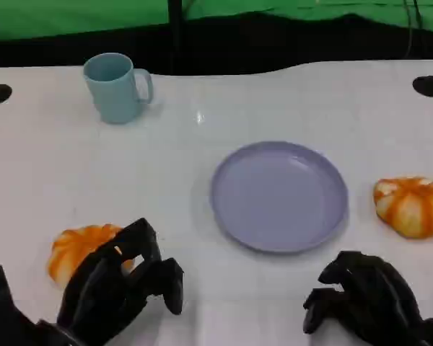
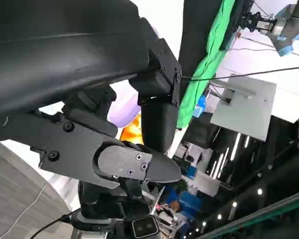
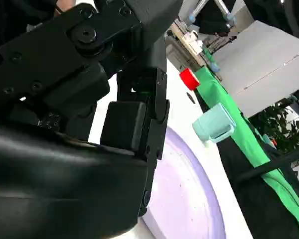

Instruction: Grasp the bread from the table and place it into the plate.

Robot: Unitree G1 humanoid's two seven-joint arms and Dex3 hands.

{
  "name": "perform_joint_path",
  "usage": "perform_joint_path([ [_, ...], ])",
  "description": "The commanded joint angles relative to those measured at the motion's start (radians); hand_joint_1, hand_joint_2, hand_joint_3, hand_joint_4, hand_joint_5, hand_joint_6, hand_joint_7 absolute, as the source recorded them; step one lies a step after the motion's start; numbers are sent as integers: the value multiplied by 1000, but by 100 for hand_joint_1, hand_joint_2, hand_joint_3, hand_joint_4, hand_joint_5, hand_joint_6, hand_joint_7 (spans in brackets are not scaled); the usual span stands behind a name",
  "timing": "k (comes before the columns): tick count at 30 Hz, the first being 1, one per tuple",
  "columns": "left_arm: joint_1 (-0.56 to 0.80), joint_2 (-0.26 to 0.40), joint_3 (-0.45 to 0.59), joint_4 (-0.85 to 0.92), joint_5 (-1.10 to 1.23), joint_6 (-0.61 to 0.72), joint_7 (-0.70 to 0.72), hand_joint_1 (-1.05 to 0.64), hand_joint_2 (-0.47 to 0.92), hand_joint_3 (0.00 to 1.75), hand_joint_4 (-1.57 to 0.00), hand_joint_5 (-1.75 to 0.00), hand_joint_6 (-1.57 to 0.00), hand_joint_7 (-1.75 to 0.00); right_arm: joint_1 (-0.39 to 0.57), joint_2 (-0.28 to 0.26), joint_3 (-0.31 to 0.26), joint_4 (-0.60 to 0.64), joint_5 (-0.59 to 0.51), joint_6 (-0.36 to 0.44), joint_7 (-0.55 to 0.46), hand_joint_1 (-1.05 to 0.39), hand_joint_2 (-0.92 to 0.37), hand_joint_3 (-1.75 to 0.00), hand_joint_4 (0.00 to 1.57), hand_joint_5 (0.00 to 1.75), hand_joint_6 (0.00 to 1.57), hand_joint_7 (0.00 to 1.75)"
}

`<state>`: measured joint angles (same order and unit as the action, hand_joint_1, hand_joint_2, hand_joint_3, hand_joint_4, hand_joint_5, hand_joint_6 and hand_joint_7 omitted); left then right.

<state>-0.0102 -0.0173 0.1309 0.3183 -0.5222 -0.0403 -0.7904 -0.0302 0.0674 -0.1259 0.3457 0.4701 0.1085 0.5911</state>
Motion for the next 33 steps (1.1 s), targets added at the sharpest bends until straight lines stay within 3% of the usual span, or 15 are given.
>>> perform_joint_path([
  [1,5,12,8,-3,-2,0,4,-61,92,18,-85,-175,-60,-175,-3,-7,-9,1,9,1,3,-105,-73,0,157,75,157,38],
  [25,0,12,9,9,8,-26,4,-62,92,19,-85,-175,-59,-175,-4,-5,-8,7,2,-10,-2,-105,-72,0,157,76,157,38],
  [29,6,19,5,-9,42,-56,35,-66,92,17,-82,-175,-61,-159,-3,-3,-8,7,1,-14,-2,-105,-73,0,157,76,157,38],
  [33,13,32,-6,-28,106,-125,58,-70,92,21,-65,-175,-55,-140,-2,-2,-7,6,4,-13,2,-105,-73,0,157,75,157,37],
])
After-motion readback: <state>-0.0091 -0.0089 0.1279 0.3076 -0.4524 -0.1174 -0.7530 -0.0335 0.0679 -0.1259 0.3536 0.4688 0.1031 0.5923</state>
